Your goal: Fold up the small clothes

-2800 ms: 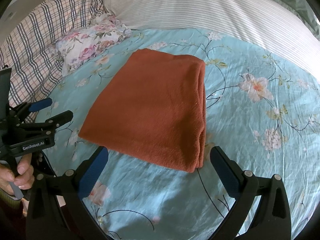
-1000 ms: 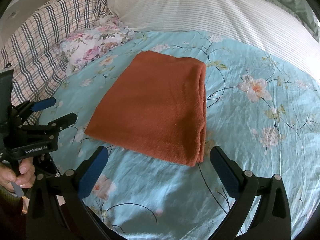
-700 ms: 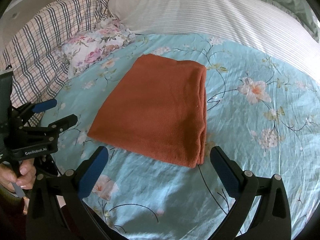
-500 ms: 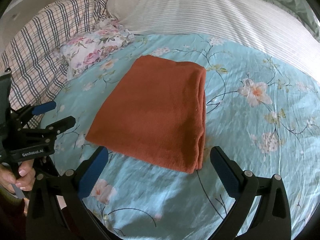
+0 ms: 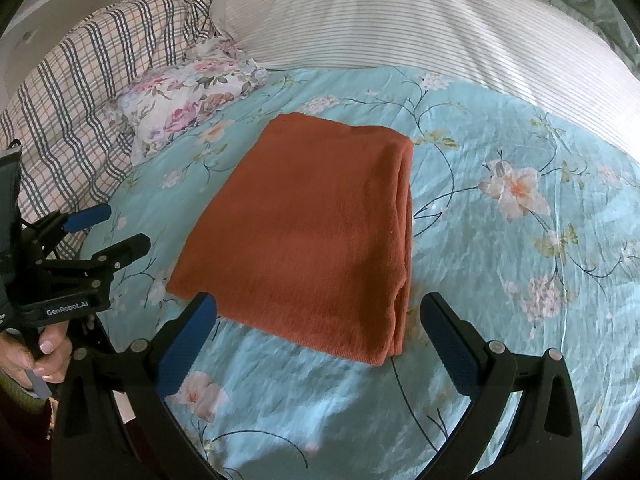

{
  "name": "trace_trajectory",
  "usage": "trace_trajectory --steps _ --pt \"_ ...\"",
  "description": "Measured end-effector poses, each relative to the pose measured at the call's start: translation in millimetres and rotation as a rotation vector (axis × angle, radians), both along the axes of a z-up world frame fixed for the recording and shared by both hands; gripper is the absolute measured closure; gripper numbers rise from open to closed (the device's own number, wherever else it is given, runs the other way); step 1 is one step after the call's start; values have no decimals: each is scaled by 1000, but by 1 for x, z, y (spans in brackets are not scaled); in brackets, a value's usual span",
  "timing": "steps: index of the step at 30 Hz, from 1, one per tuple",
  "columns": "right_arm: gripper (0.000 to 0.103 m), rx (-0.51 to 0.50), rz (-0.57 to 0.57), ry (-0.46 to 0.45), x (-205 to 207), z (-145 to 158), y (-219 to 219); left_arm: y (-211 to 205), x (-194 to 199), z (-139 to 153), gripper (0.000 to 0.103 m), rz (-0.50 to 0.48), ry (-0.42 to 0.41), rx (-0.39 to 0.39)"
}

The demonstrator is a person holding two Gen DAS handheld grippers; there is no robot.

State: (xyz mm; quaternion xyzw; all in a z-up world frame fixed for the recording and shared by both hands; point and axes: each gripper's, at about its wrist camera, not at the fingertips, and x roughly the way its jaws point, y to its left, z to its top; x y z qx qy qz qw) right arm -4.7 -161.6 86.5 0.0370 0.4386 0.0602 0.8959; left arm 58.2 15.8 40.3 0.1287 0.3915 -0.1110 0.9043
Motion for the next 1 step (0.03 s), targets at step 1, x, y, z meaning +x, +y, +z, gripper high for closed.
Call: trace_trajectory --steps 1 --pt "1 5 -2 4 3 -2 -1 1 3 -2 16 4 8 -7"
